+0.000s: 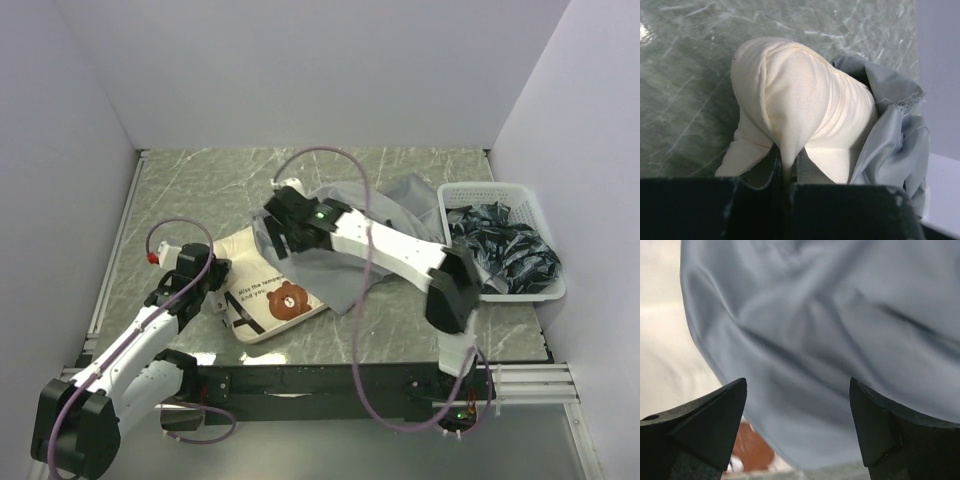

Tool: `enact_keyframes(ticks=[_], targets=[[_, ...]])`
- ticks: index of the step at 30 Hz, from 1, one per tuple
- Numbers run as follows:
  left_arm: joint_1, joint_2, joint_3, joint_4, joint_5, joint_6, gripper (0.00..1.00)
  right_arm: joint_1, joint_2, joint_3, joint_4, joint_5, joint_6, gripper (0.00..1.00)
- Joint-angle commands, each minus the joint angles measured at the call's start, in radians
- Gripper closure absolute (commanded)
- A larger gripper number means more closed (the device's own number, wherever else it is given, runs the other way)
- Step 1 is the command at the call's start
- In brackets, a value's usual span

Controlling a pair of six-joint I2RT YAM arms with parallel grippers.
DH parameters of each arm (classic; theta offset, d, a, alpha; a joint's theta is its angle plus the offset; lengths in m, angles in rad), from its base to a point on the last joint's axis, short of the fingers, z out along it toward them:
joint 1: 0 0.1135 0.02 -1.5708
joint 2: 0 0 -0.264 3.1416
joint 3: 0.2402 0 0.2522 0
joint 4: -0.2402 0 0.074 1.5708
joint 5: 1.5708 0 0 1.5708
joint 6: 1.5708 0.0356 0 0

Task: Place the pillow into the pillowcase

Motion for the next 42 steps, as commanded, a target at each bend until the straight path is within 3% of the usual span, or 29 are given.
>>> enact_keyframes(ticks=[1, 4, 10, 16, 22, 23, 26, 27, 29, 36, 40, 42], targets=[[0.021, 0.01, 0.048, 0.028, -0.022, -0.035, 0.97, 0.022, -0.345, -0.23, 0.122, 0.117, 0.066, 0.1], [0.024, -0.005, 0.042, 0.042, 0.003, -0.006, 0.91, 0.054, -0.477, -0.537, 0.211, 0.092, 0.115, 0.1], [0.025, -0.044, 0.054, 0.008, 0.011, 0.046, 0.86, 0.108, -0.554, -0.833, 0.343, 0.066, 0.203, 0.1], [0.027, -0.068, 0.045, -0.007, 0.018, 0.057, 0.85, 0.12, -0.493, -0.897, 0.418, 0.086, 0.206, 0.1], [0.027, -0.088, 0.051, -0.025, 0.02, 0.072, 0.84, 0.118, -0.37, -0.846, 0.285, 0.279, 0.287, 0.12], [0.027, -0.09, 0.051, -0.027, 0.021, 0.072, 0.84, 0.12, -0.369, -0.842, 0.275, 0.285, 0.295, 0.17], [0.027, -0.096, 0.053, -0.032, 0.021, 0.077, 0.84, 0.12, -0.39, -0.822, 0.26, 0.279, 0.307, 0.62], [0.027, -0.098, 0.053, -0.033, 0.021, 0.077, 0.85, 0.118, -0.401, -0.791, 0.252, 0.27, 0.305, 0.85], [0.027, -0.105, 0.045, -0.025, 0.023, 0.071, 0.86, 0.129, -0.41, -0.744, 0.229, 0.229, 0.289, 0.97], [0.025, -0.131, 0.016, 0.03, 0.034, 0.054, 0.95, 0.298, -0.297, -0.26, 0.12, 0.072, 0.158, 1.0], [0.016, -0.133, 0.027, 0.022, 0.023, 0.057, 0.97, 0.332, -0.218, -0.141, 0.129, -0.05, 0.132, 1.0], [0.015, -0.137, 0.034, 0.008, 0.018, 0.061, 0.96, 0.321, -0.189, -0.121, 0.116, -0.019, 0.128, 1.0]])
